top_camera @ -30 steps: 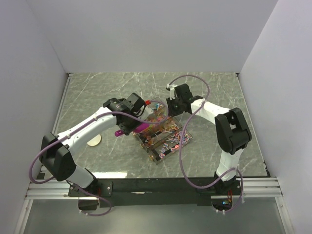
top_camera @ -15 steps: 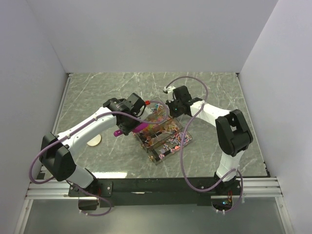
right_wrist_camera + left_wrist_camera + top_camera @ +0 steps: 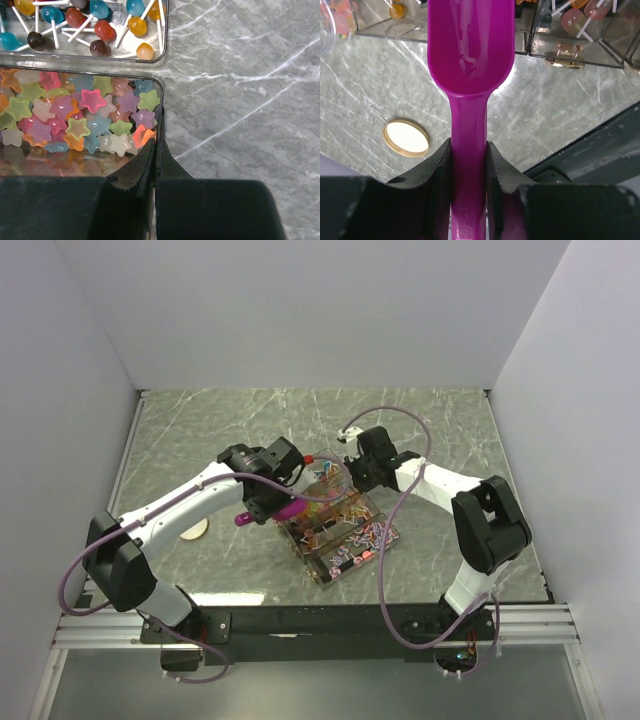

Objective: Pack the candies
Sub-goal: Scoop the fake candies from the storage box.

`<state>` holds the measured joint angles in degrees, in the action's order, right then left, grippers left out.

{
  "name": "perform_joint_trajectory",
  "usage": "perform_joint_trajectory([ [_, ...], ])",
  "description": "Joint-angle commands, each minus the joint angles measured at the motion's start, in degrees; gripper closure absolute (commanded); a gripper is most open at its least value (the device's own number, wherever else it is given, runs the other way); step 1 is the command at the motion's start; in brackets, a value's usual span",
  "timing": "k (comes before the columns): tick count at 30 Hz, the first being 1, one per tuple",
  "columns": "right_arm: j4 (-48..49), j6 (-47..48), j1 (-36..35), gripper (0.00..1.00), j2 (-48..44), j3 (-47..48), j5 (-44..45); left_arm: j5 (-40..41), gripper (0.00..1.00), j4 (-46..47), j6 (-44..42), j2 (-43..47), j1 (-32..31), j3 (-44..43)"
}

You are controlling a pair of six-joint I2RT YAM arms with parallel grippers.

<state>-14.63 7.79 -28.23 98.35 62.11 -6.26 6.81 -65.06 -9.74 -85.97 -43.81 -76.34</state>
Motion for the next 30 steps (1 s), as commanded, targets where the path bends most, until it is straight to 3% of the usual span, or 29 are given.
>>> perform_joint_trajectory([
  [1, -0.66, 2.93, -1.56, 1.00, -2.81, -1.02, -0.51, -1.01, 0.99, -2.70, 0.68, -0.77, -1.18, -3.20],
  [16, 2.68, 2.49, -3.59, 1.00, -3.34, -1.73, 3.10, 3.91, 0.99, -6.57, 0.42, -7.98, -3.12, -8.82],
  [30, 3.82, 1.00, -3.68, 0.97, -3.07, -0.67, 0.73, 7.43, 0.99, -7.80, 0.42, -15.53, -4.96, -13.74],
])
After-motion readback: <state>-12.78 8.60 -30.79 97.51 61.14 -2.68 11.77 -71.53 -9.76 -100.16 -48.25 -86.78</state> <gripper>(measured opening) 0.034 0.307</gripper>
